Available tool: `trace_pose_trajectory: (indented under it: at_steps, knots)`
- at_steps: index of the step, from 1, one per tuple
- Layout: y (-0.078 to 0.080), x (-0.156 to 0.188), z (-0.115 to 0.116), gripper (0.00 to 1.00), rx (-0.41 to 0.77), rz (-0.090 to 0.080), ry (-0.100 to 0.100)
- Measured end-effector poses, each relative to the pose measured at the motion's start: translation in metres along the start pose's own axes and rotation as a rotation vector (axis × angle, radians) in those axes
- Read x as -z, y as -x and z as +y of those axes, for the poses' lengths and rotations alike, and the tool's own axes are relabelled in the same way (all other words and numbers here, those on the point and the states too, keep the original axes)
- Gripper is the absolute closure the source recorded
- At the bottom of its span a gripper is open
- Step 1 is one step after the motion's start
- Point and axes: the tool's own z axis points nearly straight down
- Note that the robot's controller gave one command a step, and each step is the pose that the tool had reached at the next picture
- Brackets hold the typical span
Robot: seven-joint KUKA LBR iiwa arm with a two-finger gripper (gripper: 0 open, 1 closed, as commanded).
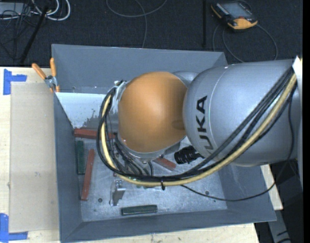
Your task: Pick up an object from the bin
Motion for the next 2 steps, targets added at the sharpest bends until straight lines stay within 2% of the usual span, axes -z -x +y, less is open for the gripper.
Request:
trace_pose_trajectory:
  at_steps: [1, 2]
  knots:
    - [0.002, 0.004, -0.001, 0.00, -0.004, -0.007, 0.002]
    - [0.019, -0.047, -0.040, 0.00, 0.014, -0.013, 0.004]
